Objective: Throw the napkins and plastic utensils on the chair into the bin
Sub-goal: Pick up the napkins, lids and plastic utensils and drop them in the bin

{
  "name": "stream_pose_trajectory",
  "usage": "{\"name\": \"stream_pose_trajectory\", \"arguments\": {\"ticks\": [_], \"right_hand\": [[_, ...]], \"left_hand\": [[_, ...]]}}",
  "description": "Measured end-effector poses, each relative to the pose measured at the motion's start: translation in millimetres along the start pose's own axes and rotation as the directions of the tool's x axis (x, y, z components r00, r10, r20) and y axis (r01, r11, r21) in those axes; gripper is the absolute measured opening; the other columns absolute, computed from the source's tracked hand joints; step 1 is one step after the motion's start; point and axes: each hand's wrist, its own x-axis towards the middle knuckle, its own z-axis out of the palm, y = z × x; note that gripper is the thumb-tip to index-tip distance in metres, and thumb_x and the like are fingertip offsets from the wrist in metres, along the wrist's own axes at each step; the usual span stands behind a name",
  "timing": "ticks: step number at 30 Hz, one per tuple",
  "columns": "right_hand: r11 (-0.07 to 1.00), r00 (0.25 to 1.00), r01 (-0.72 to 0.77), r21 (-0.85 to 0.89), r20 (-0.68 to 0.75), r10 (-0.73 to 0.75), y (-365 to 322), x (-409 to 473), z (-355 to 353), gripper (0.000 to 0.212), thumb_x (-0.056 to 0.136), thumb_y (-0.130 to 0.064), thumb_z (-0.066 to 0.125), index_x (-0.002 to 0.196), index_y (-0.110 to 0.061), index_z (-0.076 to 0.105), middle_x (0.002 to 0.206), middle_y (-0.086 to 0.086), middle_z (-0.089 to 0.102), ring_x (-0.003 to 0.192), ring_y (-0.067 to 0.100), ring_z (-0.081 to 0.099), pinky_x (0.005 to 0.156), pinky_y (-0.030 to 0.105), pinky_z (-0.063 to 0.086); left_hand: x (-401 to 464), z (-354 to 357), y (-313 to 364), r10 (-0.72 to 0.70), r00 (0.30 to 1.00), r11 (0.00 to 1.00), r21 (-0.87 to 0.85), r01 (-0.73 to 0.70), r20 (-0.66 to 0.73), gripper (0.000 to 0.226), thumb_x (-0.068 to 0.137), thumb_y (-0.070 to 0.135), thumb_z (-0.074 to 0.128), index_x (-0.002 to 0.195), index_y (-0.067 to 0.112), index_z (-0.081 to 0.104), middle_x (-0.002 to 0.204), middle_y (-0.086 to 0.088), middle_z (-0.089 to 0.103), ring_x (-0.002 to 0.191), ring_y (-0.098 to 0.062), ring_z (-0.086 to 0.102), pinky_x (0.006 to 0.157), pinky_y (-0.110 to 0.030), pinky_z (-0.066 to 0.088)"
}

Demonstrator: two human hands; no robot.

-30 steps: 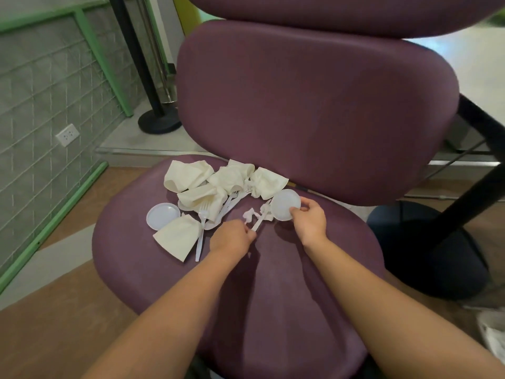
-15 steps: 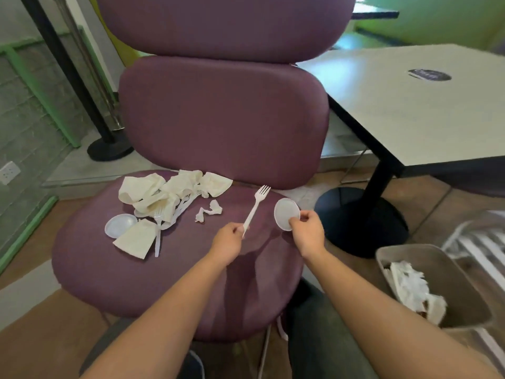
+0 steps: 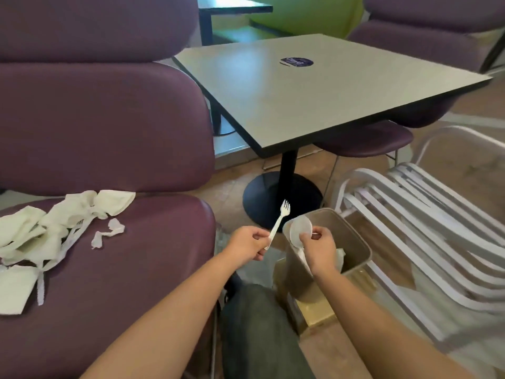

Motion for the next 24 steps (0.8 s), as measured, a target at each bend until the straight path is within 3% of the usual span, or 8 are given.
{"name": "stream_pose_trajectory", "arguments": {"ticks": [4,8,11,14,19,24], "right_hand": [[0.996,0.994,-0.079,-0.049,-0.074,0.076,16,24,-26,0.019,0.092,-0.014,0.061,0.109,-0.012,0.054,0.1,0.006,0.061,0.09,0.027,0.059,0.079,0.035,0.044],[0.991,0.985,-0.09,-0.103,-0.155,0.073,26,48,-44,0.022,0.094,-0.015,0.06,0.112,-0.004,0.058,0.096,0.004,0.059,0.09,0.024,0.057,0.077,0.028,0.039],[0.976,0.991,-0.093,-0.196,-0.116,0.071,38,62,-45,0.032,0.093,-0.018,0.062,0.121,-0.003,0.061,0.114,0.012,0.065,0.102,0.027,0.061,0.086,0.031,0.046],[0.937,0.994,-0.107,-0.332,-0.024,0.105,47,66,-40,0.045,0.09,-0.02,0.062,0.133,-0.008,0.057,0.132,0.015,0.058,0.12,0.032,0.055,0.105,0.039,0.041],[0.939,0.994,-0.064,-0.338,0.058,0.088,39,59,-28,0.043,0.089,-0.021,0.059,0.132,-0.017,0.058,0.135,0.009,0.057,0.119,0.031,0.055,0.104,0.043,0.043],[0.972,0.991,-0.005,-0.236,0.131,0.037,12,43,-5,0.036,0.095,-0.016,0.056,0.13,-0.013,0.059,0.126,0.004,0.063,0.116,0.024,0.057,0.09,0.024,0.039]], "left_hand": [[21,43,9,0.003,0.999,0.995,0.098,-0.007,0.041,0.021,0.095,0.009,0.06,0.114,0.001,0.065,0.076,-0.003,0.058,0.055,-0.011,0.053,0.046,-0.016,0.051],[49,84,8,-0.03,0.999,0.983,0.183,0.021,0.046,0.022,0.094,0.016,0.063,0.113,0.008,0.068,0.078,0.001,0.063,0.061,-0.014,0.061,0.068,-0.031,0.061],[58,108,9,-0.023,0.994,0.967,0.256,-0.006,0.11,0.035,0.092,0.027,0.065,0.124,0.012,0.064,0.106,-0.004,0.069,0.091,-0.023,0.069,0.085,-0.038,0.058],[62,119,8,-0.017,0.986,0.939,0.34,-0.041,0.166,0.052,0.091,0.041,0.063,0.135,0.015,0.055,0.131,-0.006,0.061,0.118,-0.024,0.059,0.101,-0.036,0.047],[63,99,7,0.031,0.999,0.947,0.319,-0.044,0.045,0.04,0.096,0.035,0.054,0.134,0.022,0.057,0.134,-0.003,0.06,0.121,-0.022,0.056,0.103,-0.035,0.045],[55,53,7,0.101,0.99,0.959,0.275,-0.07,-0.1,0.034,0.097,0.033,0.053,0.128,0.022,0.062,0.126,0.0,0.065,0.117,-0.02,0.058,0.099,-0.031,0.046]]}}
